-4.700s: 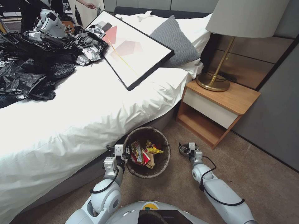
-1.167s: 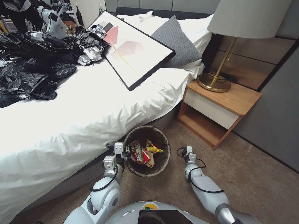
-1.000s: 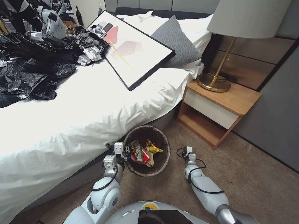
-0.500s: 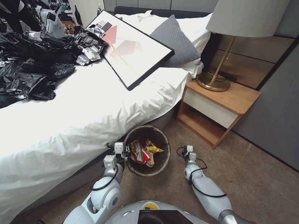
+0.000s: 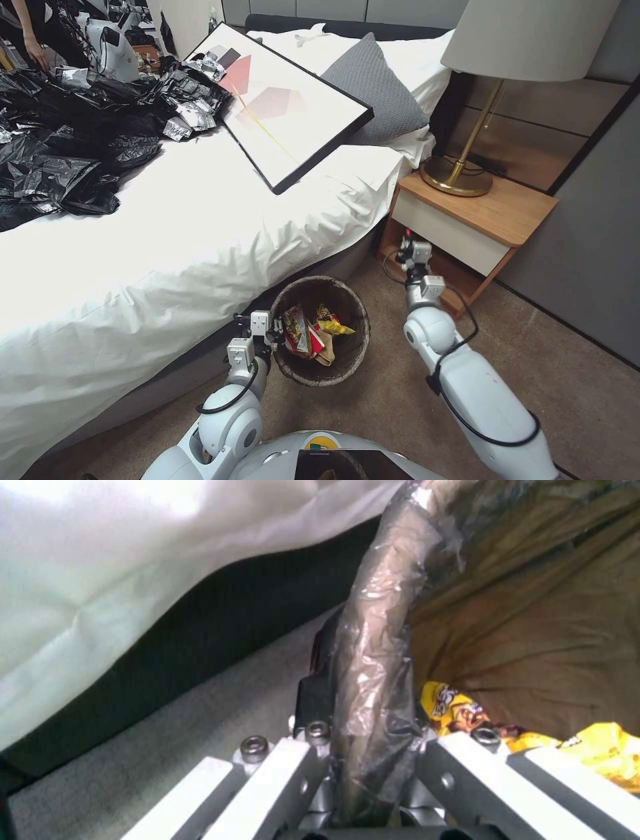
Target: Pick up the trash bin, then pick up the garbage from the floor and place it into the trash bin.
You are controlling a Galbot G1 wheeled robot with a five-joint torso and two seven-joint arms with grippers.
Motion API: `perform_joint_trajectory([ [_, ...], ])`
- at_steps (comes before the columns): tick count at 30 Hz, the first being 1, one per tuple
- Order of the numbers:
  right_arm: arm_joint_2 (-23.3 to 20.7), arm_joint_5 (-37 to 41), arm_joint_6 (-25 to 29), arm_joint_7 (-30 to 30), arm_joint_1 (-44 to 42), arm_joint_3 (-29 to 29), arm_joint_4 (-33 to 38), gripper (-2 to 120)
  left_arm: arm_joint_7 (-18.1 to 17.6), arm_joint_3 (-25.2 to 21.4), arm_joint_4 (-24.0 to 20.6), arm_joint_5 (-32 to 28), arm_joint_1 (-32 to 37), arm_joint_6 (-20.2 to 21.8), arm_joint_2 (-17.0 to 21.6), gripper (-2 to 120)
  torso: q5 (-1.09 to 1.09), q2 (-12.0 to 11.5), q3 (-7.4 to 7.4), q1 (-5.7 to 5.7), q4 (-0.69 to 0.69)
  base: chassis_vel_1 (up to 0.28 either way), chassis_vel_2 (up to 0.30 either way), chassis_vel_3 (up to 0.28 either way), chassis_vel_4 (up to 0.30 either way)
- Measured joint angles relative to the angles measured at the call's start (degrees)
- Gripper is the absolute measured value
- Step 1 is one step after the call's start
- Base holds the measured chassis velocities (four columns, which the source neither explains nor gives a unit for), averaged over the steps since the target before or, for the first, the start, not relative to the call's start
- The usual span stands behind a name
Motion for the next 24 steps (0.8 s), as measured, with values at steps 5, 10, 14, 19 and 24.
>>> perform_joint_trajectory([
  [5,-0.6,-0.5,-0.1,0.4,-0.4,0.1,2.7,0,0.0,0.1,0.0,0.0,0.0,0.0,0.0,2,0.00,0.0,0.00,0.00,0.00,0.000,0.000,0.000,0.000],
  [10,-4.9,-2.4,-0.1,1.1,-3.7,0.8,23.2,0,0.0,0.8,0.4,0.1,0.3,0.3,0.0,2,0.00,0.0,-0.01,0.00,0.00,0.000,0.000,0.000,0.000],
  [14,-8.2,-1.0,0.4,-0.8,-6.3,0.2,32.5,0,0.1,0.9,0.7,0.3,0.2,0.4,0.0,2,0.01,0.0,-0.01,0.00,-0.01,0.000,0.000,0.000,0.000],
  [19,-13.1,0.7,3.3,-7.4,-12.2,-1.6,43.5,0,0.1,1.0,1.0,0.3,-0.2,0.6,-0.1,2,0.00,0.0,-0.01,0.00,-0.01,0.000,0.000,0.000,0.000],
  [24,-16.1,2.1,5.1,-11.7,-15.1,-3.8,47.7,0,0.1,1.2,1.1,0.4,-0.3,0.6,-0.2,2,0.00,0.0,-0.01,0.00,0.01,0.000,0.000,0.000,0.000],
])
